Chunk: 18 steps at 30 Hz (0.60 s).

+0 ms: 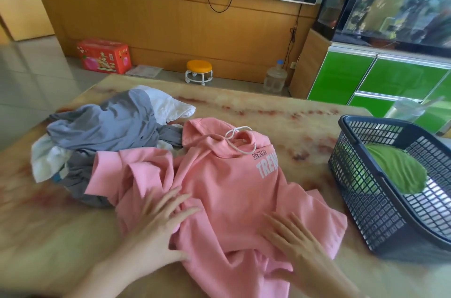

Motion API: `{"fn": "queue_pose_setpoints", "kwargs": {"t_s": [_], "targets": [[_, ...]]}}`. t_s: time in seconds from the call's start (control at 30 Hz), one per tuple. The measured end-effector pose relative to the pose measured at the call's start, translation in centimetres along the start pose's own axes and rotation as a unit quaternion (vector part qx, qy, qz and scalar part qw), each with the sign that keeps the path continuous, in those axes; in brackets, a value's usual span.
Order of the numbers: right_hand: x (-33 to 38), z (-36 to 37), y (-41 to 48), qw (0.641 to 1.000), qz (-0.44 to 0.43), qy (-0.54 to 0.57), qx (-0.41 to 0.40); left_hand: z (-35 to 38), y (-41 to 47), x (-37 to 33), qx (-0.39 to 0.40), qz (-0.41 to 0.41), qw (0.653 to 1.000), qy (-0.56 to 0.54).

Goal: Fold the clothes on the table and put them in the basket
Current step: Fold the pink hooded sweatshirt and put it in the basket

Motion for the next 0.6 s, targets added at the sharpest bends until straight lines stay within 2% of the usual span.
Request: {"fn": "queue_pose_setpoints", "kwargs": {"t_s": [0.17, 0.23, 0.37, 0.4, 0.47, 0.5, 0.6], "targets": [[-3.1, -2.1, -0.4, 0.990, 0.132, 0.009, -0.050, 3.6, -1.1, -7.5, 0.024, 0.134, 0.991, -0.012], [-3.1, -3.1, -0.2, 0.985, 0.166, 0.045, -0.022, 6.1, -1.2, -9.4, 0.016, 0.141, 0.990, 0.004], [-3.2, -4.6, 1.0, 0.984, 0.168, 0.026, 0.060, 8.9, -0.7, -9.7, 0.022, 0.129, 0.991, -0.004], [-3.3, -4.9, 1.2, 0.982, 0.173, 0.013, 0.079, 8.3, -0.7, -9.4, 0.008, 0.130, 0.991, -0.026], [-3.8, -5.5, 1.6, 0.977, 0.187, -0.010, 0.099, 5.4, -1.0, -9.2, -0.023, 0.109, 0.983, -0.146], [-4.0, -6.0, 1.7, 0.975, 0.201, -0.010, 0.094, 3.4, -0.9, -8.7, -0.047, 0.080, 0.968, -0.231], [-4.2, -7.1, 1.5, 0.967, 0.239, 0.055, 0.077, 0.2, -1.0, -5.1, -0.068, -0.049, 0.924, -0.372]]}}
Point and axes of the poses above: each hand's wrist, its own y-axis towards the middle knuckle, its own z-axis out of the palm, x = y × z, the point moved 6 cm from there along y, towards the middle knuckle, and after that the axes turned 13 degrees about -y, right-handed, at the moved point
